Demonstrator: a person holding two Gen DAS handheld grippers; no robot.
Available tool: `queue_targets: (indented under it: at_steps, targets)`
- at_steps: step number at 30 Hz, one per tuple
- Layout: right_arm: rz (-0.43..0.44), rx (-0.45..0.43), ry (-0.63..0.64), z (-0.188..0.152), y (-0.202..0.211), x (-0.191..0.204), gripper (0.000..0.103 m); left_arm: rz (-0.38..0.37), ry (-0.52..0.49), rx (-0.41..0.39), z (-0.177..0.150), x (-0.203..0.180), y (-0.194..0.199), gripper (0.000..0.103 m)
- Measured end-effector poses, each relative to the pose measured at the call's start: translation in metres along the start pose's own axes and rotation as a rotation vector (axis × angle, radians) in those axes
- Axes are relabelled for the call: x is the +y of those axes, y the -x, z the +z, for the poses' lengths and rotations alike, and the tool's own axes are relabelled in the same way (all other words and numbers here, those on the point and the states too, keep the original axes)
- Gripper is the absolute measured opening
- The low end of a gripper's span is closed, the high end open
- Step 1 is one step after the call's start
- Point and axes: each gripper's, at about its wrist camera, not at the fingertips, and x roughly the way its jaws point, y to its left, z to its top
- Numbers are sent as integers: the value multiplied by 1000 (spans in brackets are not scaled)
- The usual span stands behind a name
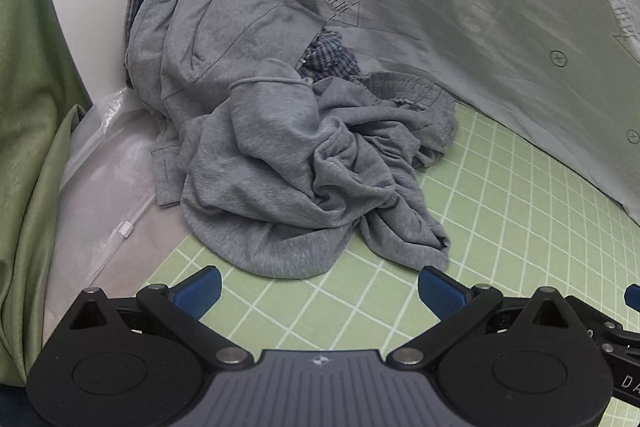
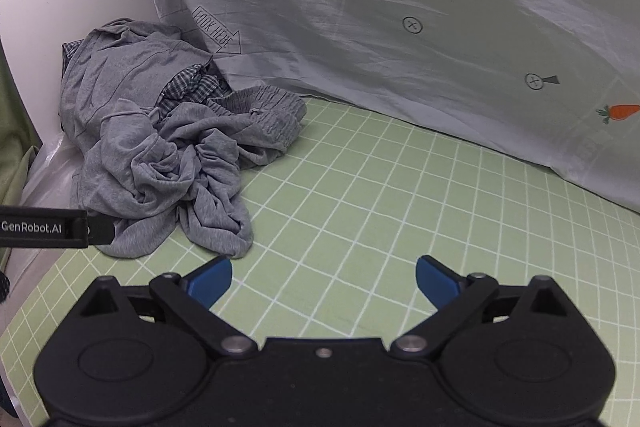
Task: Fold clothes
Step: 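Grasp the grey sweatpants with the right gripper and pull them out of the pile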
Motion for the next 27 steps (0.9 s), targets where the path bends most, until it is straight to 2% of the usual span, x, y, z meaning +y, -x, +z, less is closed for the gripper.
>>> queue_targets:
  at_steps: [4, 6, 8, 11, 15, 17, 18, 19, 23, 27]
  targets:
    - [58, 37, 36, 22, -45, 21, 91, 5, 55, 61, 17, 19, -35, 99]
    - [88, 60, 57, 30, -68, 31, 89, 9, 78, 90, 23, 27, -52, 91]
    - [115, 83, 76, 37, -92, 44, 85, 11, 99, 118, 27, 35, -68, 79]
    - [153, 133, 96, 43, -129, 60, 73, 10, 120, 155, 32, 43, -87, 68]
    - [200, 191, 99, 44, -159, 73, 49, 11, 115, 183, 34, 48, -100, 62]
    - [218, 196, 99, 40, -164, 75, 43, 6, 108, 190, 34, 49, -101, 59]
    - [223, 185, 117, 38, -162, 76, 31, 7, 103, 191, 33, 49, -101, 59]
    - [231, 184, 129, 36, -159, 74, 12, 7, 98, 192, 33, 49, -100, 59]
    - [227, 182, 99, 25, -144, 55, 9, 10, 79, 182, 31, 46, -89, 59]
    - [134, 169, 110, 1, -115, 23, 8, -2, 63, 147, 25, 39, -64, 59]
